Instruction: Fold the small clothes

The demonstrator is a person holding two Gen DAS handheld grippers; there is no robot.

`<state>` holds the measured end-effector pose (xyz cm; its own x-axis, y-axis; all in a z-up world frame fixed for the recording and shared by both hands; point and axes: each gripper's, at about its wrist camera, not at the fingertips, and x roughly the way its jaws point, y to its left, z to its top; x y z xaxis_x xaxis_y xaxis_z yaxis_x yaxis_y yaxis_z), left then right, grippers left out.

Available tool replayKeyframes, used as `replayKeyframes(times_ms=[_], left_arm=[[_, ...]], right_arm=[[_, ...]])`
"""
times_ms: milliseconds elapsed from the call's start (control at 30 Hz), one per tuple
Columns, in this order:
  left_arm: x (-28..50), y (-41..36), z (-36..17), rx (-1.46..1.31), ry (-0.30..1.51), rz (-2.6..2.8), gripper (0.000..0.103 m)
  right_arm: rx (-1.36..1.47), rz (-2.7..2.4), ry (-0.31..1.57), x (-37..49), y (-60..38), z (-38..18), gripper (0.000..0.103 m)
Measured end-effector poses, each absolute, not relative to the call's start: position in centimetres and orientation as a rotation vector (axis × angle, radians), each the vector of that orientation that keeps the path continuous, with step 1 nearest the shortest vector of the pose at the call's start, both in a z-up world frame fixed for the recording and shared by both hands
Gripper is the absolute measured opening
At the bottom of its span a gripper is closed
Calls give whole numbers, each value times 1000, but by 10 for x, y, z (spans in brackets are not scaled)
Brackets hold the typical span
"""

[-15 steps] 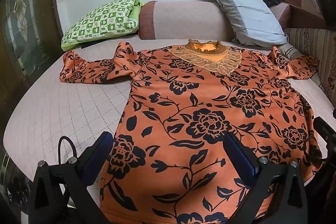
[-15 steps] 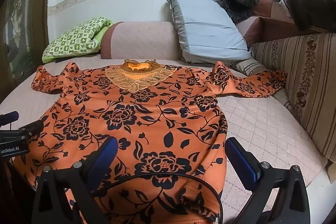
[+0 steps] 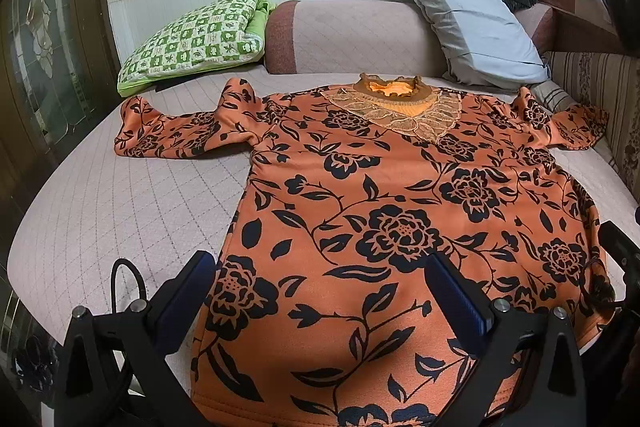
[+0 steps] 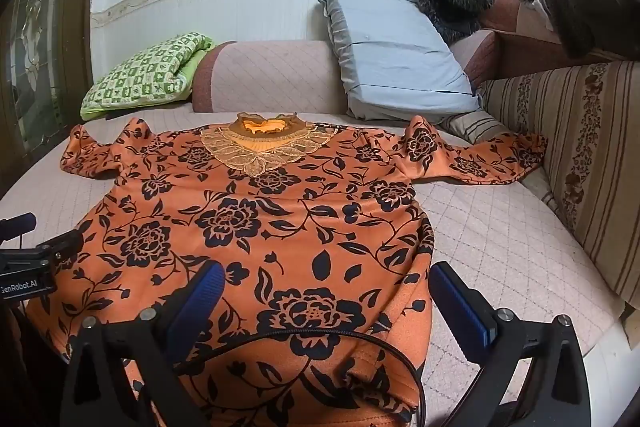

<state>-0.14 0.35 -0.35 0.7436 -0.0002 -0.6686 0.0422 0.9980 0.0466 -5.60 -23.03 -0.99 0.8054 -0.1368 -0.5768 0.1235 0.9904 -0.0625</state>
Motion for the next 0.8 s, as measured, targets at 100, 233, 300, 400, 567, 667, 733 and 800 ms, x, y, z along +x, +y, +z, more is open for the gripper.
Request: replayKeyframes(times_ms=[100, 233, 300, 400, 567, 667, 733, 800], left_arm=[[-3, 6, -4, 60, 731, -23, 103], [-1, 3, -3, 60, 733, -24, 103], [-1, 3, -4, 59, 733, -24, 103], [0, 2, -3, 59, 735, -26, 103], [1, 1, -4, 60, 735, -29, 103], [1, 1, -4, 59, 737, -31, 103], [1, 1, -4, 60, 737, -34, 103], [1, 1, -4, 60, 739, -36, 103]], right_arm=[[-22, -140, 619, -56, -230, -10, 103], [-22, -140, 620, -56, -230, -10, 103], [-21, -139, 621, -56, -230, -10, 103], [-22, -139, 621, -56, -230, -10, 103], [-21, -139, 622, -56, -230, -10, 103], [-19, -140, 620, -57, -230, -10, 103], [-18, -139, 621, -56, -231, -11, 103], [-16, -138, 624, -57, -231, -11, 103]])
